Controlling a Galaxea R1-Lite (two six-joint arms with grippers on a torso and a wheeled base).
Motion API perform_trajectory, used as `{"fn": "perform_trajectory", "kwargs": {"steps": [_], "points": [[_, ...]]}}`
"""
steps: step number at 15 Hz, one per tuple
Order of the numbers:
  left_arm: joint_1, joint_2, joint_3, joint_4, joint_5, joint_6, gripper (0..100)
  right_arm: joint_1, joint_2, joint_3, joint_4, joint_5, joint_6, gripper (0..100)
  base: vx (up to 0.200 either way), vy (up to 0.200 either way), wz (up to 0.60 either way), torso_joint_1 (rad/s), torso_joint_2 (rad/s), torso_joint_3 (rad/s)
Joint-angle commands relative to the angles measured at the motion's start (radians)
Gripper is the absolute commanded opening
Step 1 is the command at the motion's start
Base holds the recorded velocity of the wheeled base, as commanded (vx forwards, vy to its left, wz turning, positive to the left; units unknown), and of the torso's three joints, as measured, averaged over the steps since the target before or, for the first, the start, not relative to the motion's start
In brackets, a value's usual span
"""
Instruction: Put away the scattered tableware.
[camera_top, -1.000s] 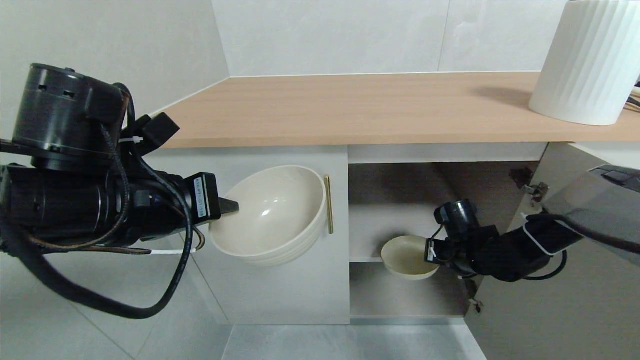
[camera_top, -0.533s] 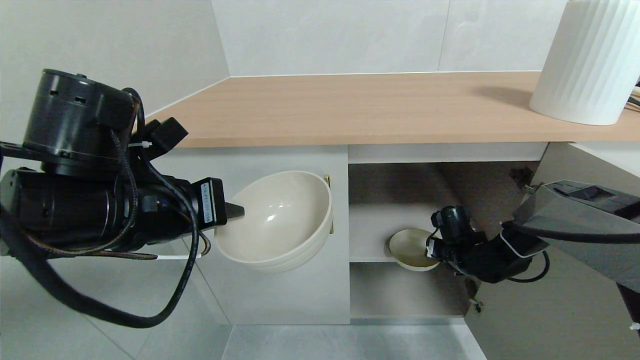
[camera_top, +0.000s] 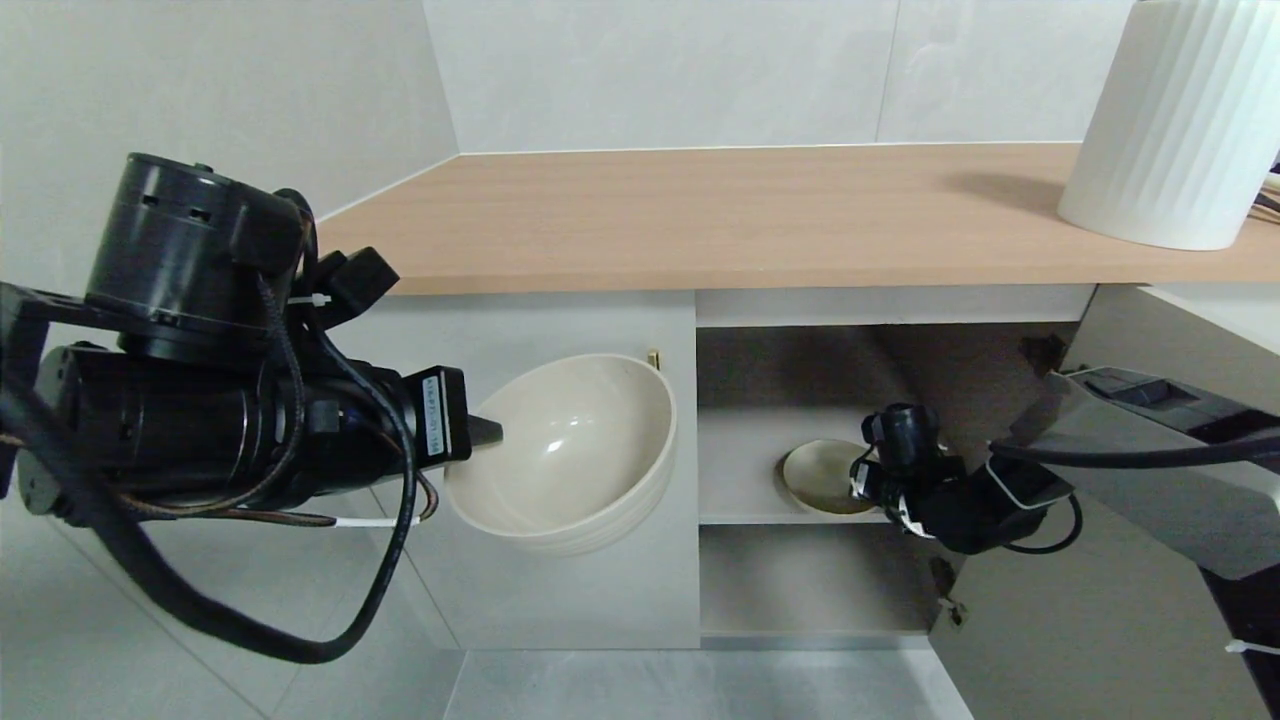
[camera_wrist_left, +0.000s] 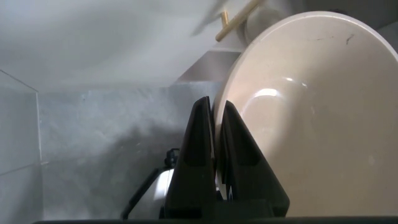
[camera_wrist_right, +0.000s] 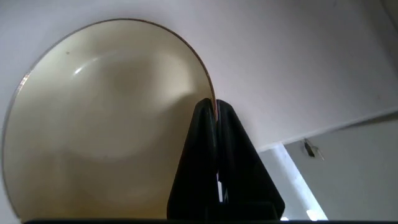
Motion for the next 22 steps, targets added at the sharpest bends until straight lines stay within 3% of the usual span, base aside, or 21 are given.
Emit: {"fn": "perform_trajectory", "kwargs": {"steps": [1, 8, 9, 14, 15, 17, 20, 22], "points": [[-0.008, 0.014, 0.004, 0.0, 0.003, -0.001, 0, -0.012, 0.022, -0.036, 0.0, 0.001, -0.001, 0, 0.0, 0.0, 0.0, 0.0, 0.0, 0.0], [-0.022, 0.025, 0.003, 0.0, 0.009, -0.001, 0, -0.013, 0.044, -0.081, 0.0, -0.005, -0.01, 0, 0.0, 0.0, 0.0, 0.0, 0.0, 0.0], [-0.023, 0.023, 0.004, 0.0, 0.013, -0.001, 0, -0.013, 0.045, -0.093, 0.0, -0.005, -0.01, 100, 0.0, 0.0, 0.0, 0.0, 0.0, 0.0], [-0.035, 0.023, 0.006, 0.0, 0.013, 0.005, 0, -0.012, -0.004, -0.074, 0.006, -0.001, -0.002, 100, 0.0, 0.0, 0.0, 0.0, 0.0, 0.0], [-0.046, 0.022, 0.021, -0.001, 0.015, 0.031, 0, -0.004, -0.07, -0.012, 0.009, 0.019, -0.002, 100, 0.0, 0.0, 0.0, 0.0, 0.0, 0.0], [-0.066, 0.023, 0.069, -0.014, 0.015, 0.129, 0, 0.042, -0.212, 0.114, 0.02, 0.114, -0.013, 100, 0.0, 0.0, 0.0, 0.0, 0.0, 0.0], [-0.126, 0.051, 0.173, -0.144, 0.016, 0.212, 0, 0.131, -0.467, 0.248, 0.156, 0.214, -0.09, 100, 0.0, 0.0, 0.0, 0.0, 0.0, 0.0], [-0.164, 0.108, 0.217, -0.207, 0.087, 0.251, 0, 0.197, -0.637, 0.258, 0.339, 0.26, -0.103, 100, 0.0, 0.0, 0.0, 0.0, 0.0, 0.0]]}}
